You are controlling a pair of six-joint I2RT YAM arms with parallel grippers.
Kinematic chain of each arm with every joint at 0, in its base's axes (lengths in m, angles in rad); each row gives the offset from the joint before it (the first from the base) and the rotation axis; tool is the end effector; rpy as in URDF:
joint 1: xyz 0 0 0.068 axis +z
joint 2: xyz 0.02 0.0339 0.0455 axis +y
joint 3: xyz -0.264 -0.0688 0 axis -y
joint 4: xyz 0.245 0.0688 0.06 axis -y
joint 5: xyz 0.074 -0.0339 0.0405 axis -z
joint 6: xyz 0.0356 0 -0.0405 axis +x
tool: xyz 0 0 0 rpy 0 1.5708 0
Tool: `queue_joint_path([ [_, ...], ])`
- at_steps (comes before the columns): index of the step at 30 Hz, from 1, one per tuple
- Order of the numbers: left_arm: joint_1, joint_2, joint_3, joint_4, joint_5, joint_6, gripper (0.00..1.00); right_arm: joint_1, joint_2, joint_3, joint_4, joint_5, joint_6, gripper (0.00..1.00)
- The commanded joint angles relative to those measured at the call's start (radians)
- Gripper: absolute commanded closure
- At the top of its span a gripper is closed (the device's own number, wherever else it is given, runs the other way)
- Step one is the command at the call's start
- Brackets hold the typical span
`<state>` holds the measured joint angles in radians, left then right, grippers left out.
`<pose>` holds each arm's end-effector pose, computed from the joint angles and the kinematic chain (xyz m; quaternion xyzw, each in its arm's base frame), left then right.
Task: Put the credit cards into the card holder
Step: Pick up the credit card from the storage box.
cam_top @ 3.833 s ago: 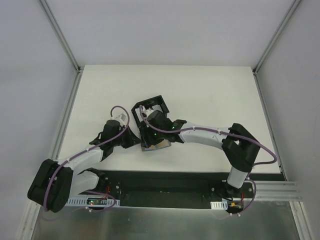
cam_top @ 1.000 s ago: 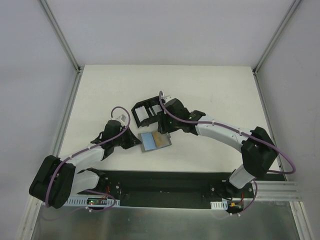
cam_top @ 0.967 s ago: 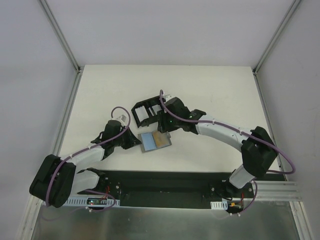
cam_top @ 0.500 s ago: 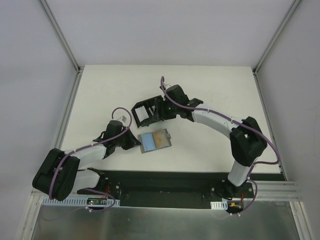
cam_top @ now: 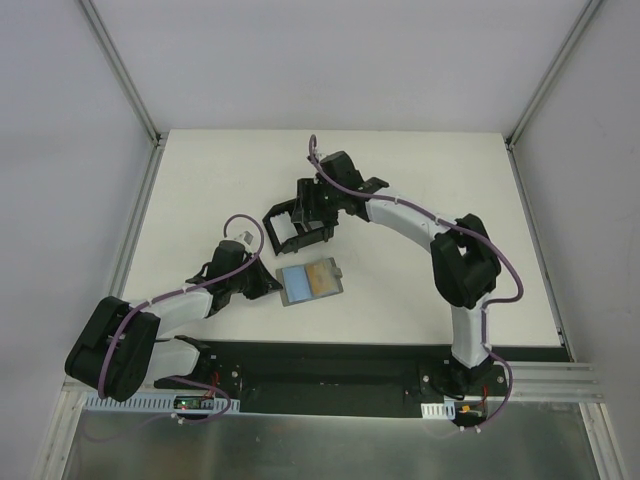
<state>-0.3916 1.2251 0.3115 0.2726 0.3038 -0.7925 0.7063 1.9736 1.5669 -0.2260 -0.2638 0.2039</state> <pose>0.1940 -0.0916 0.1400 -0.1094 0.8794 -0.3596 0.2923 0.3436 0.3054 0.2505 -0.2774 0.8417 0.3023 0.3509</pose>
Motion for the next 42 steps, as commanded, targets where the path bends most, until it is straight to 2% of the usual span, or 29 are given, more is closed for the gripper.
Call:
queue_joint_path([
  [1,0.003,0.001,0.009,0.02,-0.034,0.021,1.0,-0.008,0.056,0.1,-0.045,-0.054,-0.02,0.4],
  [4,0.005,-0.001,0.011,0.023,-0.032,0.024,1.0,-0.01,0.083,0.116,-0.035,-0.041,-0.026,0.39],
  [11,0.007,0.001,0.017,0.017,-0.031,0.03,1.0,-0.013,0.183,0.24,-0.09,-0.12,-0.044,0.39],
  [17,0.01,-0.009,0.015,0.013,-0.032,0.035,1.0,-0.047,0.15,0.153,-0.044,-0.017,-0.031,0.39],
  [28,0.011,-0.003,0.026,0.014,-0.022,0.036,1.0,-0.071,0.041,0.001,0.0,0.027,-0.04,0.38],
  [34,0.011,-0.003,0.024,0.011,-0.015,0.036,1.0,-0.076,-0.051,-0.135,0.065,0.087,-0.006,0.38],
  [42,0.011,0.005,0.037,0.014,0.004,0.045,1.0,-0.096,-0.093,-0.168,0.097,0.054,-0.015,0.36],
])
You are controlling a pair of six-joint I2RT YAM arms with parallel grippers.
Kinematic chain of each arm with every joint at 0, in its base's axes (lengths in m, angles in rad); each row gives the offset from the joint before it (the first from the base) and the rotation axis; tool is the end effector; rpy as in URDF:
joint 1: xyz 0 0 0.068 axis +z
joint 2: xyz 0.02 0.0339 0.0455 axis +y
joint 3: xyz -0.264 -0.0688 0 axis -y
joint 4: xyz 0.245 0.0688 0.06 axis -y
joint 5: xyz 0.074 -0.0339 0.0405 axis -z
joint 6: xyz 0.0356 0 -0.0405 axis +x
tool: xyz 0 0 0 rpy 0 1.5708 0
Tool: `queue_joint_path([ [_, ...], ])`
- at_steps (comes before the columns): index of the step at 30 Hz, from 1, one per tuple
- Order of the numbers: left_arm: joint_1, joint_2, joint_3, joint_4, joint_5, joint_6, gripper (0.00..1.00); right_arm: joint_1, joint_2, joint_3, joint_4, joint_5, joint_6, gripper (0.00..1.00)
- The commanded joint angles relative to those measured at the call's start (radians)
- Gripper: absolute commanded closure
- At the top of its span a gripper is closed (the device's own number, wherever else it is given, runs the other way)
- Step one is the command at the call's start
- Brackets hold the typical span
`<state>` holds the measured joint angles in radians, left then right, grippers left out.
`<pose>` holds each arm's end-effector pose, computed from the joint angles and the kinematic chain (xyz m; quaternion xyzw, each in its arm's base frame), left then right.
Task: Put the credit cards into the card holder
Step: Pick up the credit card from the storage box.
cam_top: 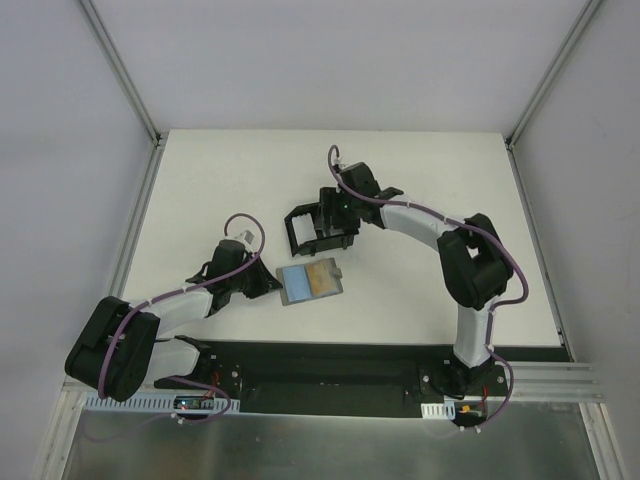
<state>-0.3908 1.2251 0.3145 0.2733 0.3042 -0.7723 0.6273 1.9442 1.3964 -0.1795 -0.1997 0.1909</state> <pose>0.1947 -0.0917 0.1409 -0.1004 0.8796 -0.3574 0.2973 0.3505 0.2628 0.2105 -0.2364 0.8775 0.2455 0.3375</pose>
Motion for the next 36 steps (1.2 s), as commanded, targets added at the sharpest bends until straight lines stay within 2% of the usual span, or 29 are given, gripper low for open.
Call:
queue_joint_path([
  [1,0.01,0.008,0.038,0.014,0.009,0.031,1.0,-0.02,-0.06,0.01,0.054,-0.033,-0.005,0.36],
  [10,0.01,0.025,0.049,0.012,0.027,0.038,1.0,-0.02,0.036,0.111,0.041,-0.161,0.008,0.33],
  [32,0.01,0.027,0.046,0.01,0.026,0.039,1.0,0.02,0.183,0.243,-0.049,-0.211,0.021,0.3],
  [36,0.01,0.028,0.047,0.01,0.029,0.038,1.0,0.018,0.173,0.24,-0.045,-0.211,0.021,0.34],
])
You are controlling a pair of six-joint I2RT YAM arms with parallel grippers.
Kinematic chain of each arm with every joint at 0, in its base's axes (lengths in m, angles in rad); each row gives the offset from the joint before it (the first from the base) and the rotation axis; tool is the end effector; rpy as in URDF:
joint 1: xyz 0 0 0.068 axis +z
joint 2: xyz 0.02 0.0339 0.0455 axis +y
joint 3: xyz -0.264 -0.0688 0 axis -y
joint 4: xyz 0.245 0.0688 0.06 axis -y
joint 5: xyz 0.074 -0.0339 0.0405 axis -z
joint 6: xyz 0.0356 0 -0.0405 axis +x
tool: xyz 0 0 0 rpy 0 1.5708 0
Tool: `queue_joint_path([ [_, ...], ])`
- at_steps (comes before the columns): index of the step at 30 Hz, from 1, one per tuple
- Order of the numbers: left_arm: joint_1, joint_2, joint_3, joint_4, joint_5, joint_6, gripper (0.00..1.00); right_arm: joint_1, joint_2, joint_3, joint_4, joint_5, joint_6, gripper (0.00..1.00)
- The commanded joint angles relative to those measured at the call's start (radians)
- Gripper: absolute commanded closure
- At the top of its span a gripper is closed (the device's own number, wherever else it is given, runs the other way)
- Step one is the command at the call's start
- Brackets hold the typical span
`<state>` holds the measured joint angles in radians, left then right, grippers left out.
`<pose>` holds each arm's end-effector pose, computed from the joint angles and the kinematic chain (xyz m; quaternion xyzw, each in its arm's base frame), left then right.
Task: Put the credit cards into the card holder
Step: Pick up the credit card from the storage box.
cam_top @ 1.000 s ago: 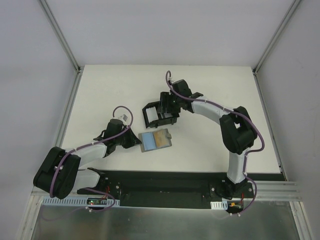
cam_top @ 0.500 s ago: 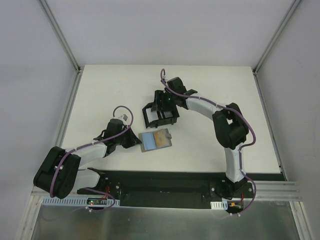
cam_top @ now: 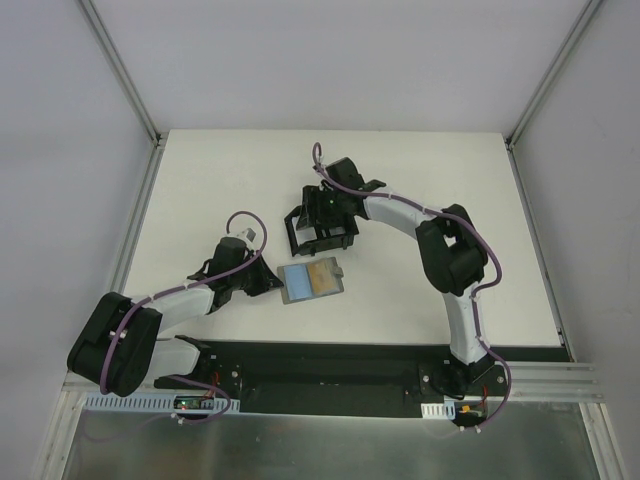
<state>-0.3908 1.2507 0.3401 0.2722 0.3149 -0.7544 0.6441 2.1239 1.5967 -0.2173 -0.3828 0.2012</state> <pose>0.2003 -0.0944 0.1431 -0.0902 0.8804 -0.3583 0.2972 0.3753 0.2985 0.1942 -0.2720 0.8604 0.3206 0.2880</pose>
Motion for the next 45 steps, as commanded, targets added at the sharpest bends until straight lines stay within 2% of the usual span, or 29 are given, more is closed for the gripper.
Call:
queue_joint_path([
  [1,0.01,0.003,0.022,0.01,0.019,0.023,1.0,0.002,-0.012,0.039,-0.007,-0.028,0.009,0.36],
  [11,0.01,0.006,0.023,0.015,0.023,0.02,1.0,0.0,-0.041,0.039,-0.001,-0.031,0.009,0.51],
  [35,0.01,0.012,0.03,0.018,0.027,0.02,1.0,-0.006,-0.102,0.019,0.004,-0.005,0.006,0.79],
  [40,0.01,0.015,0.028,0.018,0.027,0.018,1.0,-0.014,-0.11,0.011,-0.001,0.015,0.006,0.91],
  [45,0.01,0.016,0.028,0.018,0.027,0.018,1.0,-0.015,-0.091,0.028,-0.043,0.062,-0.019,0.98],
])
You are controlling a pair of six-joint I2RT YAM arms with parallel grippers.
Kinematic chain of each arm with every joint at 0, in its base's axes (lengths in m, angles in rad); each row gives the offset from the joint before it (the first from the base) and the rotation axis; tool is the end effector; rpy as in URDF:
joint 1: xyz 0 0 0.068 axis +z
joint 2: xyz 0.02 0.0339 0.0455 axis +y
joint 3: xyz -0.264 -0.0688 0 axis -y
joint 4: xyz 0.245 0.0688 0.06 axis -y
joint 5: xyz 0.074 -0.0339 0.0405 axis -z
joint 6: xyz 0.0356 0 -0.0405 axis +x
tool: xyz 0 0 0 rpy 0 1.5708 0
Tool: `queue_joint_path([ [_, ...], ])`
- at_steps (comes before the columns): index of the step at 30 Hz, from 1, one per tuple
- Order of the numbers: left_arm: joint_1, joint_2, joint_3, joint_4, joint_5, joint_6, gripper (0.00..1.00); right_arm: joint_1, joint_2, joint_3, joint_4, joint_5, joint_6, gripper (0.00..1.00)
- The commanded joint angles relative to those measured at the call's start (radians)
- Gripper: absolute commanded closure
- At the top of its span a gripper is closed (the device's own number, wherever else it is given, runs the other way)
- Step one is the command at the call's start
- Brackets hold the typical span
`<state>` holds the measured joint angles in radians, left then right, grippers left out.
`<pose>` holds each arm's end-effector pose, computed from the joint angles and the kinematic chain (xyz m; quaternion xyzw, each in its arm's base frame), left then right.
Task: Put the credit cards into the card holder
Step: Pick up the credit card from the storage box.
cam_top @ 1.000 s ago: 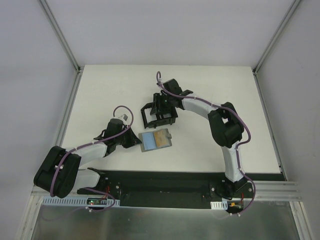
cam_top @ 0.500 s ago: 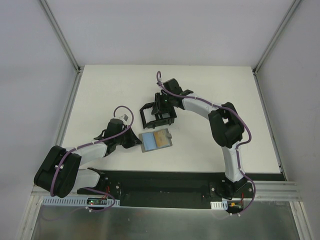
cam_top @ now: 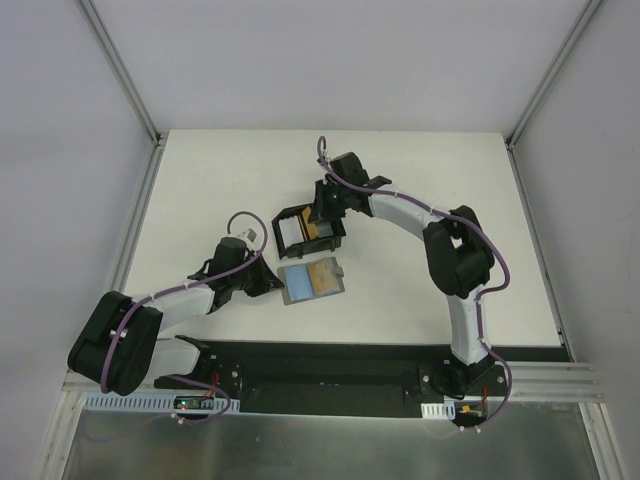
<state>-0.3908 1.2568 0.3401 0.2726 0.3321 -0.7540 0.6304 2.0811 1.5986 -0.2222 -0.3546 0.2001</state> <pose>0.2001 -0.0950 0.1420 -0.0867 0.8811 -0.3631 0.2904 0.3769 0.2904 0.2138 -0.2631 0.8571 0.3131 0.3134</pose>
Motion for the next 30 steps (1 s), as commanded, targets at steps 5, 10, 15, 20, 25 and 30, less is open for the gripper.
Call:
queue_joint_path([
  [5,0.01,0.015,0.027,0.02,0.015,0.016,1.0,0.003,-0.026,0.032,-0.069,0.069,-0.033,1.0],
  [10,0.01,0.021,0.027,0.025,0.019,0.016,1.0,0.023,0.01,0.07,-0.117,0.112,-0.06,1.0],
  [15,0.01,0.026,0.025,0.027,0.019,0.013,1.0,0.045,0.054,0.109,-0.154,0.137,-0.07,0.98],
  [20,0.01,0.026,0.023,0.027,0.021,0.013,1.0,0.064,0.074,0.123,-0.167,0.172,-0.084,0.95],
  [25,0.01,0.027,0.023,0.028,0.021,0.013,1.0,0.071,0.08,0.121,-0.166,0.167,-0.087,0.88],
  [30,0.01,0.027,0.023,0.027,0.022,0.015,1.0,0.072,0.068,0.115,-0.163,0.169,-0.09,0.95],
])
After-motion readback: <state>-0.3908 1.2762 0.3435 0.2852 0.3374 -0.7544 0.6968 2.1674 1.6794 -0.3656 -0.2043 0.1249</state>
